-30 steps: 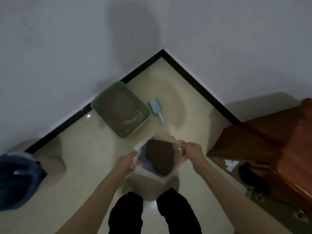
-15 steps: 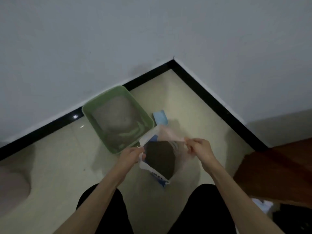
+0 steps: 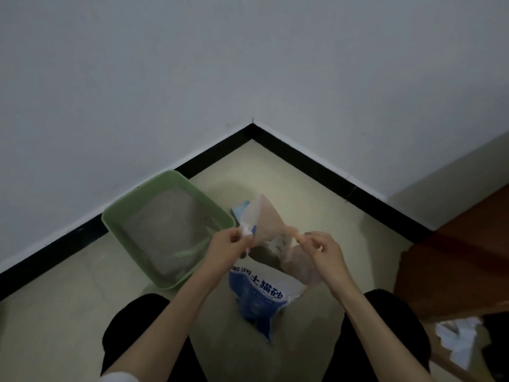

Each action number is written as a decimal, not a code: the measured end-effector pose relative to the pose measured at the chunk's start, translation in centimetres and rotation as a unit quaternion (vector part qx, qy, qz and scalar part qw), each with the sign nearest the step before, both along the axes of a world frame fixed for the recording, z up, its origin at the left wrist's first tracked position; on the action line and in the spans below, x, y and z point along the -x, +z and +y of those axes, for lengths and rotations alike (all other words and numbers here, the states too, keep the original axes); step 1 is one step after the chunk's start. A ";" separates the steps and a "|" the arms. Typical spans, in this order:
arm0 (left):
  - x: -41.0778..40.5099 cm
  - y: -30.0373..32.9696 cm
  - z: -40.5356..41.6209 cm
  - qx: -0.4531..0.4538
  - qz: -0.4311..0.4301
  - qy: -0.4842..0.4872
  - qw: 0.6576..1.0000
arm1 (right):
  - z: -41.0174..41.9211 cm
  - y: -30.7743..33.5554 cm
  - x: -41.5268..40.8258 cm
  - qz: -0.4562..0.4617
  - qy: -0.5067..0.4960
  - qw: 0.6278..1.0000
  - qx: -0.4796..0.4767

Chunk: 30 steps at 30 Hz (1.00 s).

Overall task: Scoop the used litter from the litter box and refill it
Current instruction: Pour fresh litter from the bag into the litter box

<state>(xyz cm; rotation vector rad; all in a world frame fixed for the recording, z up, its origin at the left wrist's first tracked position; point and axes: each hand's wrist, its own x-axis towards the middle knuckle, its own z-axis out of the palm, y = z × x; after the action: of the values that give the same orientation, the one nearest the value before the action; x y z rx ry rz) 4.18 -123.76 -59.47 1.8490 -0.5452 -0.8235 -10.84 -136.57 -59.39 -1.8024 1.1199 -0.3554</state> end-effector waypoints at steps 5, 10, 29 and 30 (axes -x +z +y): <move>0.8 -0.1 -1.4 0.034 0.018 -0.021 0.999 | 2.1 -0.9 4.0 -0.128 -0.115 0.974 -0.147; 1.3 -0.5 -1.9 0.048 0.020 -0.043 0.998 | 6.5 -3.9 4.9 -0.078 -0.043 0.980 -0.176; 1.4 -0.4 -0.5 0.039 -0.435 -0.185 0.881 | 8.0 -7.2 4.0 -0.060 -0.131 0.985 -0.096; 1.8 -0.4 -0.4 0.062 -0.513 -0.219 0.828 | 8.2 -7.4 4.3 -0.067 -0.132 0.984 -0.100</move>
<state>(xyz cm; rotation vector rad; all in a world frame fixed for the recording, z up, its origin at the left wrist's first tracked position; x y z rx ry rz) 2.40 -124.19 -59.85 1.9593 -1.7001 0.0413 -15.10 -128.36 -66.81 -1.4367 1.2551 -0.4965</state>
